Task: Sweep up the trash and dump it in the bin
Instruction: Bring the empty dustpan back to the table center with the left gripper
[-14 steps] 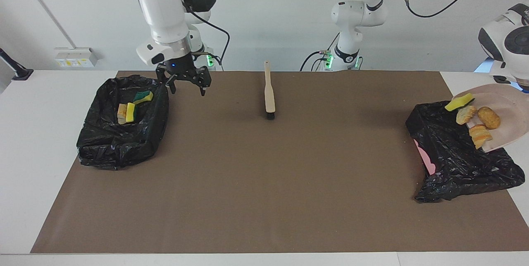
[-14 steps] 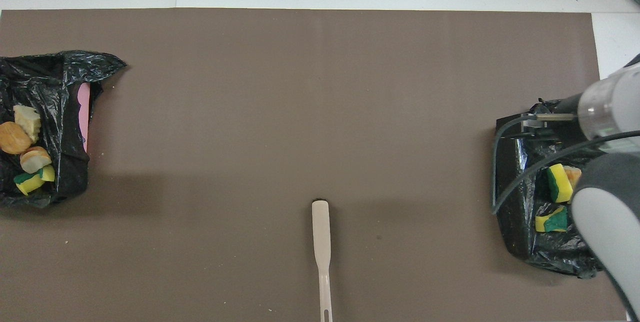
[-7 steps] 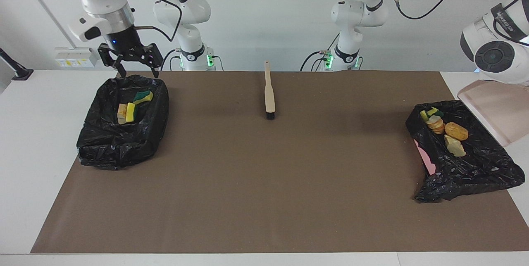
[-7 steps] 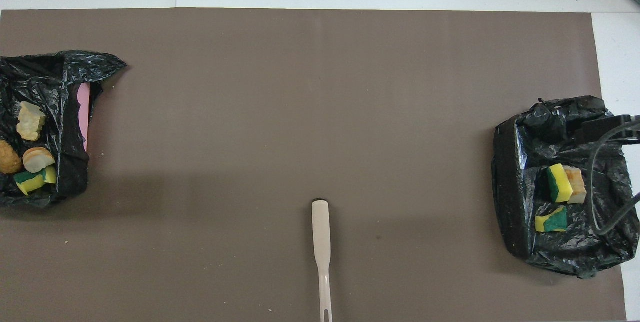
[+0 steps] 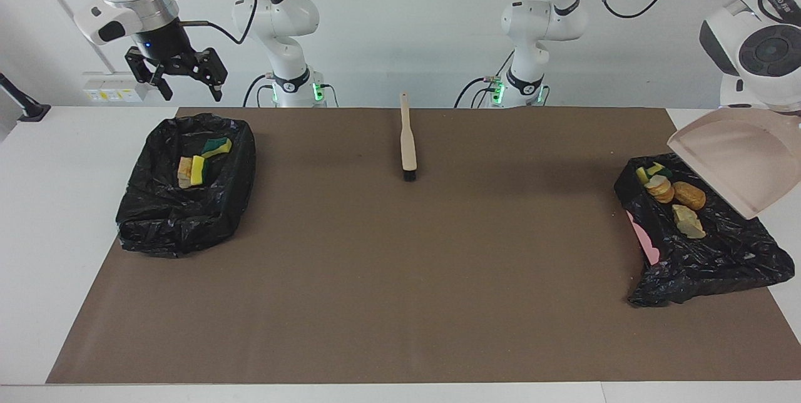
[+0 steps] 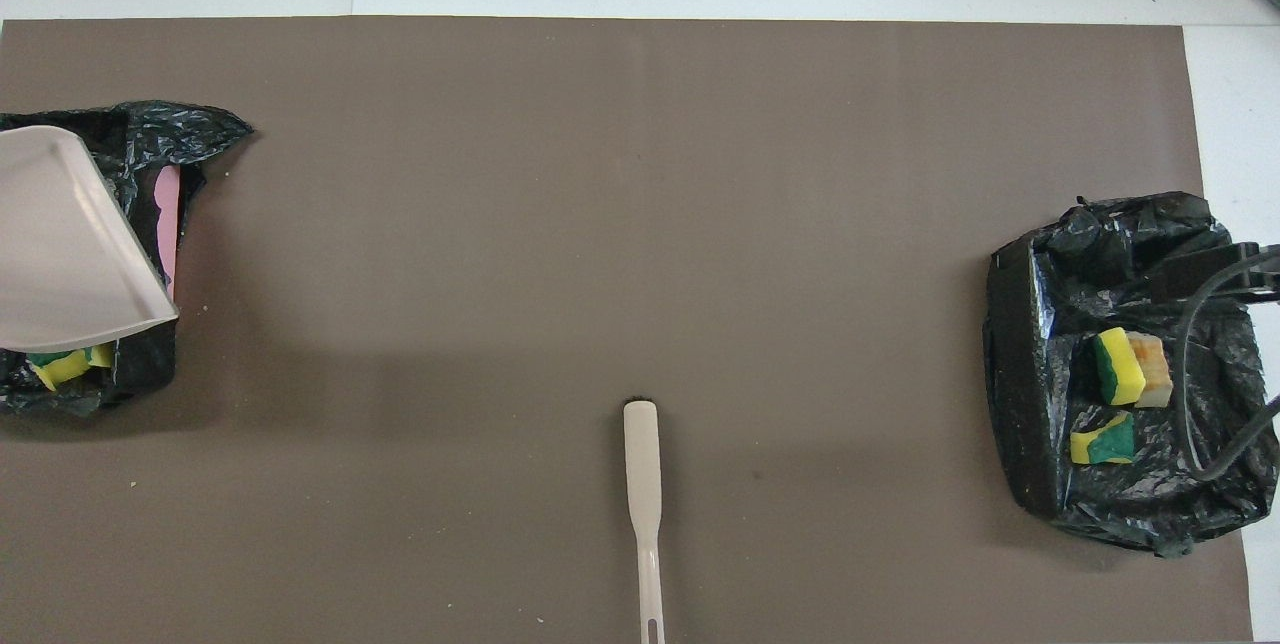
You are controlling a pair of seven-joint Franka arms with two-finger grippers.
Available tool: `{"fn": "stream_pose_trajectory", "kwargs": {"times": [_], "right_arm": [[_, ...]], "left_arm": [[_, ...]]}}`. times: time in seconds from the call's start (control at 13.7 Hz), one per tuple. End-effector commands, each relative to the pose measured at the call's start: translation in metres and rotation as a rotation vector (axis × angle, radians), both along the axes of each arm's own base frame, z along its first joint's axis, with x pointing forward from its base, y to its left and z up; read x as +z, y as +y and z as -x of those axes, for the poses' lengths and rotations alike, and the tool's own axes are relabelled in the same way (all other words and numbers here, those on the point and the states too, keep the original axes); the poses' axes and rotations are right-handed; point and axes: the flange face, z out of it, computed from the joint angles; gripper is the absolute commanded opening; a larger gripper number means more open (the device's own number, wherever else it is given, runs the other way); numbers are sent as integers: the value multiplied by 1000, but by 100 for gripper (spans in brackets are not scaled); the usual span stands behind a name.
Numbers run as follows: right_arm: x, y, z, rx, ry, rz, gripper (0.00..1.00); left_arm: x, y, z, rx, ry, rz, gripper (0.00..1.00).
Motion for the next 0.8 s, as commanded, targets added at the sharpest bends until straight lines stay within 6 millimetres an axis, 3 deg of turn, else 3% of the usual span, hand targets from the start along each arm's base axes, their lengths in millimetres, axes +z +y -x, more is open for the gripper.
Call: {"fn": "stream_pose_trajectory", "kwargs": {"times": [0.0, 0.36, 0.44, 0.66, 0.73], "right_arm": [[3, 0, 3, 13, 2, -6, 100], [3, -1, 3, 12, 2, -7, 100], [3, -1, 3, 12, 2, -7, 100], [3, -1, 3, 12, 2, -7, 100], [3, 0, 3, 13, 2, -6, 100]], "left_arm": [[-11, -62, 23, 121, -75, 71, 0], [-34, -181, 26, 350, -220, 206, 0], [-44, -204, 24, 395, -232, 243, 0], [-97, -315, 19, 562, -337, 291, 0], [-110, -336, 20, 613, -354, 306, 0]]}}
